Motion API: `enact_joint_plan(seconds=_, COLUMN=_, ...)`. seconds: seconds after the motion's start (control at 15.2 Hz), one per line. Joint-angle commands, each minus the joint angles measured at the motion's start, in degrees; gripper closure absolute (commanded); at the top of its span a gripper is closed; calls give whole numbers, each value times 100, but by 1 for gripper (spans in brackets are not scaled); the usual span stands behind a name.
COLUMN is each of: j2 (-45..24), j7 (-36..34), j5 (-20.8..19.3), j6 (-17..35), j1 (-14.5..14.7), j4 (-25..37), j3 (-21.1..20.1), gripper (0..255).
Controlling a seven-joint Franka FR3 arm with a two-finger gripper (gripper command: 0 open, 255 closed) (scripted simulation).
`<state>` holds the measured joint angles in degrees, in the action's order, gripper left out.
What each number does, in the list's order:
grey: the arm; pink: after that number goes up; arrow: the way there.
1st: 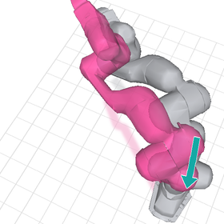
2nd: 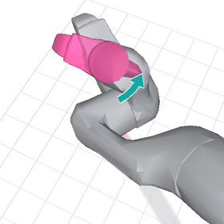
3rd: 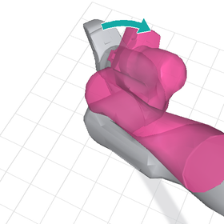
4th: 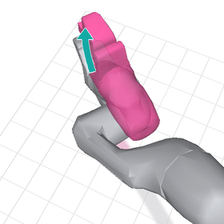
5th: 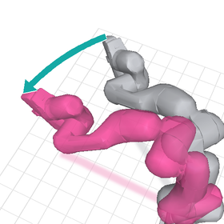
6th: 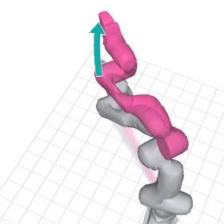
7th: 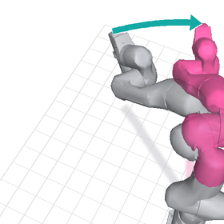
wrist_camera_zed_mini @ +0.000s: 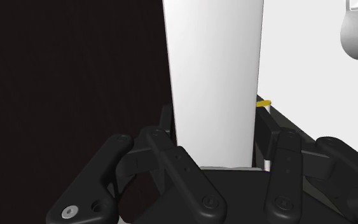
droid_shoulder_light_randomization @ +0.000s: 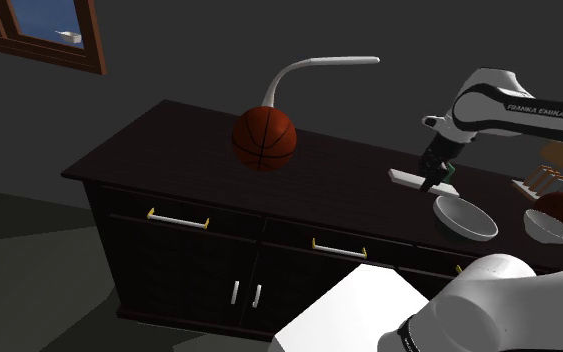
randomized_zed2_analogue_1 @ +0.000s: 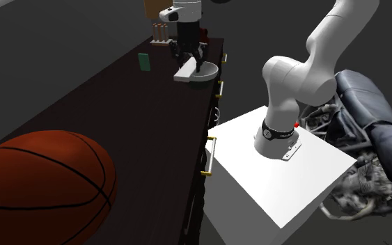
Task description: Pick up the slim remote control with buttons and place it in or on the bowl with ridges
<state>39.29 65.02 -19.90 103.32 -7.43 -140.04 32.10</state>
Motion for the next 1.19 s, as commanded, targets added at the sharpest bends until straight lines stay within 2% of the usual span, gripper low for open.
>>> enact_joint_plan(seconds=0.0, j2=81, j7=312, j5=-170, j6=-81, j1=-151, j4=62, j3=228, gripper=255)
enact_joint_plan(seconds=0.46, j2=19, j7=1299, j5=-612, j6=-170, j1=-444, j4=465, j3=1052, gripper=255)
enact_joint_plan(seconds=0.86, j2=-271, j7=2183, j5=-846, j6=-162, j1=-462, j4=1045, j3=1887, gripper=255)
enact_joint_plan(seconds=1.12, j2=-306, j7=2159, j5=-927, j6=139, j1=-455, j4=796, j3=2037, gripper=255)
